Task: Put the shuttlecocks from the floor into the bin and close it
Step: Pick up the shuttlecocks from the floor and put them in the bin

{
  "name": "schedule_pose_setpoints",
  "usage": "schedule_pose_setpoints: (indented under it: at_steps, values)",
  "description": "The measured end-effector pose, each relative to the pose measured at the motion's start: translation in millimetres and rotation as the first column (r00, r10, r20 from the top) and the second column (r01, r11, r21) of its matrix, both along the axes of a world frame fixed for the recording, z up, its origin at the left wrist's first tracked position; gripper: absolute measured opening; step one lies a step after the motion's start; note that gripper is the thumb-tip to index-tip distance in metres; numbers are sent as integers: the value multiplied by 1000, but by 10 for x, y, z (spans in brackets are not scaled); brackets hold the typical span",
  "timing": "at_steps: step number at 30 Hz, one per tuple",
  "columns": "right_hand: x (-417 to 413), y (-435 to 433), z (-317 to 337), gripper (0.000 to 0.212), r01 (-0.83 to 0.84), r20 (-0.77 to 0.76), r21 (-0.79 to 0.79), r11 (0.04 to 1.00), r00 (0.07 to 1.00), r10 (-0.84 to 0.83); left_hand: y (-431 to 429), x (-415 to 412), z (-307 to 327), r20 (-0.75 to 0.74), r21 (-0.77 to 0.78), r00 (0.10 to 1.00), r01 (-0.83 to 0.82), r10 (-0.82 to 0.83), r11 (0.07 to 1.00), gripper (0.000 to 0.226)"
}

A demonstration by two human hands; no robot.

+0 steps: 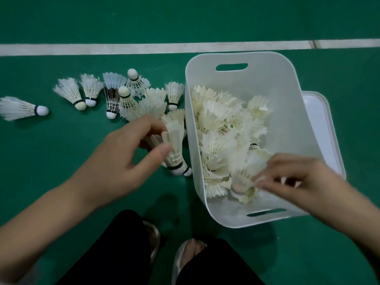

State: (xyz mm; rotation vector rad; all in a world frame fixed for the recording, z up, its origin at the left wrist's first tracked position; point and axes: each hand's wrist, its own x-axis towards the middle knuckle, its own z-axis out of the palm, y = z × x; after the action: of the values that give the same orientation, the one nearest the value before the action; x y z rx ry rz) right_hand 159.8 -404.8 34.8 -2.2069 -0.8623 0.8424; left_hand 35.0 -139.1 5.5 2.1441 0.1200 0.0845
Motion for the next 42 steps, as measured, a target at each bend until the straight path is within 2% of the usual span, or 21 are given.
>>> schedule_pose_setpoints:
  at_steps: [3,8,13,17,19,21,22,24,26,28,31,33,35,37,40,42]
  values:
    - [-124,5,-306,12,-161,39,-152,975,985,168,-43,26,-22,21,144,999,42,-45,989,26]
    - [-168,196,-634,26,-353,-79,-396,848,933,352,-148,30,-36,42,242,997,51,-63,969,21]
    - [-135,330,-779,25,-366,-281,-439,821,924,261,-161,44,-47,70,286,995,50,-73,957,21]
    - [-9,215,-525,43,-361,-230,-474,803,931,283,-180,80,-38,97,313,992,48,-82,949,24]
    - [0,195,-234,37,-231,-95,-387,893,973,211,-196,103,-24,121,338,987,58,-104,939,23]
    - [-56,223,65,28,3,11,-96,995,1000,-2,-210,128,-11,138,356,982,76,-133,931,21]
    - [-90,246,189,28,81,4,57,995,997,-82,-220,141,1,147,369,978,85,-148,926,21]
    - [-157,332,301,37,64,-17,199,978,998,-62,-239,164,37,173,395,968,103,-184,913,21]
    - [-195,443,234,47,-68,30,183,981,998,63,-262,181,83,206,394,952,132,-227,910,19]
    - [-198,533,129,38,-159,154,155,975,979,136,-279,179,126,239,376,933,168,-270,911,18]
    - [-112,499,115,14,-132,293,174,976,953,76,-273,162,176,292,301,923,158,-249,940,13]
    - [-55,376,127,18,-106,302,130,986,951,63,-223,158,146,331,217,934,65,-136,974,9]
    - [-30,248,103,22,-40,169,72,997,985,27,-146,171,8,270,96,962,-54,26,994,6]
    - [-45,156,4,21,22,9,10,1000,1000,-23,-68,194,-283,59,54,992,-118,115,992,4]
    - [-105,135,-243,15,-54,-26,-151,987,998,50,-4,184,-894,-276,186,954,-71,122,980,13]
    - [-164,182,-403,16,-130,-21,-251,959,991,129,-16,167,-1219,-402,248,906,-30,131,968,27]
